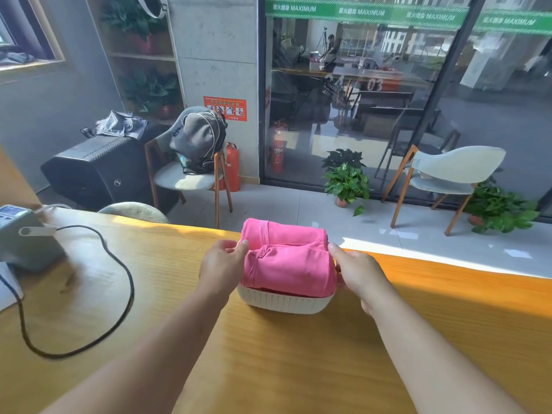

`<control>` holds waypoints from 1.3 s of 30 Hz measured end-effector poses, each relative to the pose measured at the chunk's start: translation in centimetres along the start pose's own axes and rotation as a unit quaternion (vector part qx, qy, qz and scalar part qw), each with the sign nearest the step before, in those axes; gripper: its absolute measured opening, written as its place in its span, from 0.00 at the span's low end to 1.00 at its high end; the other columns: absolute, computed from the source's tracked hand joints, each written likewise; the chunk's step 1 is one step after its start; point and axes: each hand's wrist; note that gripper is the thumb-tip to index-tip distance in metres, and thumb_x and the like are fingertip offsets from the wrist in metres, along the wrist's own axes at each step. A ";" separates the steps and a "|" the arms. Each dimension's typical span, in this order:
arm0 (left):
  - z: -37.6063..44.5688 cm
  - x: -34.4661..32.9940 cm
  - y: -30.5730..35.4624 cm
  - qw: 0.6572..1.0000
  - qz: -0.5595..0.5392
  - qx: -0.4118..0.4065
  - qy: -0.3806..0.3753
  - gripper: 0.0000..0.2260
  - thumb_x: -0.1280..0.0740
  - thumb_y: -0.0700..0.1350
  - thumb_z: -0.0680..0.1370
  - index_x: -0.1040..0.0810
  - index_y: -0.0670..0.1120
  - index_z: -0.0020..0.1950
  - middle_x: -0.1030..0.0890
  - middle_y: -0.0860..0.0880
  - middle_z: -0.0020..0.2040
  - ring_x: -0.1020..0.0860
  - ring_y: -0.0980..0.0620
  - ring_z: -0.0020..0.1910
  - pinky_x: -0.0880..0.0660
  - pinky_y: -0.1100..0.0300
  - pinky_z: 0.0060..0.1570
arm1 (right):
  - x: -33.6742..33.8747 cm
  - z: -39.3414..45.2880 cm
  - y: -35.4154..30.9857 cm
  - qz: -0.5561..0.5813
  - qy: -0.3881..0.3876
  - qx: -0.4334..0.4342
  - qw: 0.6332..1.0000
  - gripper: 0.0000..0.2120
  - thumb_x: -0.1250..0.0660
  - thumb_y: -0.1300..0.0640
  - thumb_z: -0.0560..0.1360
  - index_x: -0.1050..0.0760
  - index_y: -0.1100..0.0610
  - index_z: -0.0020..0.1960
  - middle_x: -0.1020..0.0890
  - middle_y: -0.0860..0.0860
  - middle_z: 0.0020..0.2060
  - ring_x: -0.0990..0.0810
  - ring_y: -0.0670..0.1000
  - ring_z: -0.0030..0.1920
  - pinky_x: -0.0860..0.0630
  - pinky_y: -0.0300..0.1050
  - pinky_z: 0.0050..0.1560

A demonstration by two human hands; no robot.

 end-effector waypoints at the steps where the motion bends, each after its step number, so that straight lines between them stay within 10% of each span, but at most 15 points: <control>1: 0.4 0.0 0.2 1.000 0.000 0.003 0.005 0.20 0.36 0.55 0.80 0.25 0.45 0.67 0.22 0.46 0.63 0.24 0.47 0.56 0.25 0.52 0.55 | 0.0 0.3 -0.3 -0.006 0.011 0.001 1.000 0.25 0.39 0.36 0.76 0.20 0.58 0.41 0.17 0.54 0.40 0.18 0.61 0.48 0.23 0.57 0.54; 5: 2.2 0.0 1.8 0.999 0.047 0.015 0.004 0.24 0.37 0.56 0.79 0.28 0.42 0.69 0.23 0.42 0.64 0.25 0.42 0.61 0.26 0.49 0.58 | 0.0 2.2 -2.0 -0.031 0.036 0.001 0.999 0.26 0.40 0.39 0.74 0.22 0.63 0.45 0.20 0.54 0.41 0.19 0.61 0.46 0.20 0.59 0.52; 10: 2.6 -0.3 1.9 0.986 0.149 0.025 -0.069 0.19 0.37 0.55 0.78 0.21 0.38 0.43 0.23 0.45 0.36 0.25 0.46 0.36 0.28 0.56 0.38 | -0.1 2.9 -3.0 -0.107 -0.027 -0.040 0.993 0.23 0.40 0.41 0.77 0.24 0.62 0.45 0.19 0.58 0.38 0.19 0.59 0.33 0.22 0.48 0.36; 13: 2.4 -0.6 1.4 0.983 0.155 0.045 -0.091 0.19 0.36 0.55 0.78 0.22 0.39 0.42 0.21 0.45 0.38 0.22 0.45 0.40 0.23 0.55 0.43 | -0.1 2.5 -2.8 -0.155 -0.051 -0.057 0.985 0.25 0.40 0.39 0.78 0.23 0.62 0.47 0.17 0.60 0.38 0.16 0.61 0.38 0.19 0.53 0.49; 18: 1.6 -0.1 1.9 0.993 0.089 0.034 -0.074 0.14 0.34 0.47 0.76 0.18 0.36 0.47 0.24 0.47 0.35 0.28 0.48 0.34 0.32 0.57 0.36 | -0.1 1.4 -3.0 -0.074 -0.063 -0.065 0.993 0.16 0.31 0.49 0.74 0.21 0.63 0.50 0.21 0.56 0.36 0.22 0.56 0.32 0.23 0.43 0.29; 21: 0.6 0.7 2.6 0.998 -0.004 0.017 -0.056 0.07 0.32 0.40 0.74 0.19 0.44 0.51 0.19 0.48 0.41 0.22 0.52 0.39 0.26 0.59 0.34 | 0.6 0.8 -3.3 -0.004 -0.039 -0.041 0.998 0.14 0.29 0.57 0.70 0.20 0.67 0.48 0.20 0.57 0.35 0.20 0.56 0.33 0.19 0.51 0.36; 24: -0.4 0.9 2.8 0.996 -0.081 -0.011 -0.038 0.17 0.33 0.35 0.73 0.25 0.47 0.60 0.20 0.47 0.46 0.21 0.52 0.42 0.26 0.59 0.34 | 0.9 0.0 -3.2 0.017 -0.018 0.015 1.000 0.10 0.27 0.60 0.66 0.20 0.62 0.46 0.16 0.54 0.38 0.17 0.56 0.41 0.18 0.56 0.49; 29: -1.5 0.4 0.2 0.995 -0.079 -0.025 -0.060 0.31 0.35 0.29 0.70 0.28 0.52 0.69 0.19 0.47 0.46 0.19 0.49 0.45 0.18 0.48 0.44 | 0.7 -1.3 -0.8 -0.031 -0.019 0.104 0.994 0.14 0.24 0.66 0.65 0.24 0.55 0.45 0.19 0.49 0.40 0.22 0.48 0.39 0.27 0.39 0.35; 36: -2.5 -0.3 -1.0 0.998 -0.040 -0.043 -0.022 0.21 0.36 0.34 0.73 0.25 0.54 0.61 0.21 0.54 0.44 0.22 0.55 0.42 0.23 0.57 0.38 | 0.0 -1.0 1.6 -0.150 -0.035 0.118 0.981 0.12 0.26 0.63 0.64 0.30 0.55 0.37 0.25 0.47 0.31 0.29 0.49 0.33 0.34 0.38 0.31; 39: -2.0 -0.2 -0.7 0.998 -0.051 -0.040 -0.006 0.16 0.34 0.46 0.77 0.23 0.49 0.64 0.19 0.51 0.54 0.22 0.53 0.51 0.25 0.58 0.46 | 1.0 -0.4 0.4 0.009 -0.056 0.034 0.998 0.10 0.28 0.54 0.68 0.23 0.58 0.46 0.20 0.50 0.38 0.23 0.52 0.40 0.29 0.44 0.40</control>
Point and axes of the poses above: each hand's wrist, its own z-axis towards the middle knuckle, its own x-axis out of the back of the hand, y = z × x
